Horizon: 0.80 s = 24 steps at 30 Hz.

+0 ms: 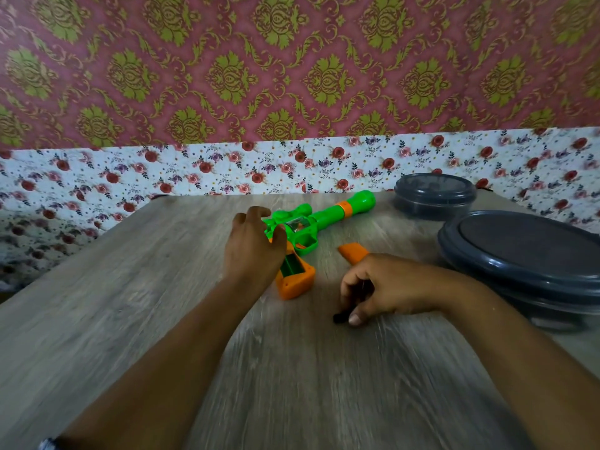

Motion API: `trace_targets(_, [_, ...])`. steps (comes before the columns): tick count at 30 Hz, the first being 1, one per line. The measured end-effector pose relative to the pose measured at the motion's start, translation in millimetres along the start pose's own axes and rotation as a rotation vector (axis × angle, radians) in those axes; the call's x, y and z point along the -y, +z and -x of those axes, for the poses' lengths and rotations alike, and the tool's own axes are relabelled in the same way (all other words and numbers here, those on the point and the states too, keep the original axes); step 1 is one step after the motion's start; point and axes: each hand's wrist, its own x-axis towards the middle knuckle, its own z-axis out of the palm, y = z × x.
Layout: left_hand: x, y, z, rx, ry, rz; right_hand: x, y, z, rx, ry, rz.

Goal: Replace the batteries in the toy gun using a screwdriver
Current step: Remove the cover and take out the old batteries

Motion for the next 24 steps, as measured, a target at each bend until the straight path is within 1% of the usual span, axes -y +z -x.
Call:
trace_targets(2, [-3.7,1.4,3.9,0.007,0.052,0.011,0.3,-1.1,1.3,0.031,-0.006,0.024])
trace_targets(5, [-13.1,5.3,10.3,0.037,0.117,0.026,1.8,-1.5,1.7,0.044,-0.002,0.134])
trace_targets(7, [-17.1,7.2,13.7,0.055,0.125,0.050,4.5,-1.0,2.0,0.036,-0.009,0.178])
trace_targets(8, [-19.0,8.1,15.0,0.063,0.121,0.075,5.9,-1.6,3.4,0.027,-0.024,0.161])
trace_targets(12, [-37.8,11.7,11.1,0.126,0.098,0.201,3.4,-32.0,18.4,-0.062,-0.031,0.085])
trace_targets(14, [-54.2,17.3,2.7,0.193,0.167,0.214,-8.3,-60.6,29.6,-0.132,-0.004,0.056])
trace_targets(17, [-87.2,35.3,-15.7,0.299,0.289,0.187,-44.1,-104.3,38.2,-0.253,0.114,0.132])
trace_targets(20, [-125.8,74.3,-36.8,0.419,0.328,0.141,-101.0,-140.0,28.0,-0.378,0.241,0.247])
trace_targets(22, [-145.1,108.5,-47.9,0.508,0.342,0.100,-138.7,-150.2,15.1,-0.411,0.324,0.319])
trace_targets(24, [-157.3,146.7,-60.2,0.573,0.351,0.034,-172.2,-152.9,1.7,-0.408,0.378,0.380])
